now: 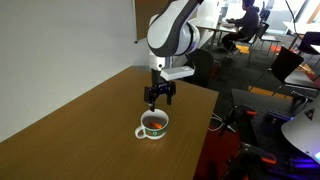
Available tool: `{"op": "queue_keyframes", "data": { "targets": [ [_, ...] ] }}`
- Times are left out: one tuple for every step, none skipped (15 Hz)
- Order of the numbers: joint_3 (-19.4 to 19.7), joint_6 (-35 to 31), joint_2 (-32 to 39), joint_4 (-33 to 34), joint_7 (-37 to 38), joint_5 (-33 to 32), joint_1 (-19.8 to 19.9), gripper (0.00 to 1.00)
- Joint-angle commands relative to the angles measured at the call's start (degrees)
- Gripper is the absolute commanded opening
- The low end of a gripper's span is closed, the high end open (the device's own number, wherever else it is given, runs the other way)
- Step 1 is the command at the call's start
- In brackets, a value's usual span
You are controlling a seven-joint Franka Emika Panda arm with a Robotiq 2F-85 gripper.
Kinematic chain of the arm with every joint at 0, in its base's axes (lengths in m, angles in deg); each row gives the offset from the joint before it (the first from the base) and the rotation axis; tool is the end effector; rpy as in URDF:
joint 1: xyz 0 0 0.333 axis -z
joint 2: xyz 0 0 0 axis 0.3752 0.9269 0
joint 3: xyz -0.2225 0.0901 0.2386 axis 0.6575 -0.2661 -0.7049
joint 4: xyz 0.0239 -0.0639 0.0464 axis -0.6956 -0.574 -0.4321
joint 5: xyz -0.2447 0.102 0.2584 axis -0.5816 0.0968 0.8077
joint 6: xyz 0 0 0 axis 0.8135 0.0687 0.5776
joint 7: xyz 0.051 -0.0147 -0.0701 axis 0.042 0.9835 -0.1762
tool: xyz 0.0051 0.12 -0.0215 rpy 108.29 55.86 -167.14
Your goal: Take the marker out of the mug and place it on the table
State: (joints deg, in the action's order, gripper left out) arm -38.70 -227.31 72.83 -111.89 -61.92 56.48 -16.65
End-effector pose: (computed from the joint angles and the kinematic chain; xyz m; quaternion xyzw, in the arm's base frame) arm 0.5379 -0.0363 0.1803 -0.9492 0.2751 0.0911 0.1229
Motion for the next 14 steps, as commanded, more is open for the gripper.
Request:
{"op": "queue_keyframes", "data": {
  "targets": [
    [-0.5,0.6,2.4,3.0,0.2,-0.4,-0.3,0.93],
    [-0.6,0.7,3.0,3.6,0.5,-0.6,-0.4,0.89],
    [-0.6,0.8,3.4,4.0,0.7,-0.8,-0.5,0.80],
    [-0.6,0.8,4.0,4.5,1.1,-0.9,-0.7,0.71],
    [-0.5,0.9,4.6,5.0,1.2,-1.0,-0.8,0.70],
    [-0.5,1.1,5.2,5.6,1.3,-1.1,-1.0,0.67],
    [-0.5,1.1,5.6,6.0,1.4,-1.2,-1.1,0.61],
    [-0.5,1.2,6.2,6.5,1.6,-1.4,-1.3,0.56],
    [-0.5,1.3,6.6,6.9,1.7,-1.4,-1.4,0.58],
    [-0.5,1.3,7.1,7.4,1.8,-1.5,-1.5,0.57],
    [-0.4,1.5,7.7,8.0,2.1,-1.7,-1.7,0.56],
    [-0.4,1.7,8.1,8.4,2.2,-1.8,-1.8,0.57],
    [-0.3,1.8,8.7,8.9,2.4,-1.9,-2.0,0.57],
    [-0.3,2.1,9.2,9.4,2.5,-2.0,-2.0,0.58]
  ]
}}
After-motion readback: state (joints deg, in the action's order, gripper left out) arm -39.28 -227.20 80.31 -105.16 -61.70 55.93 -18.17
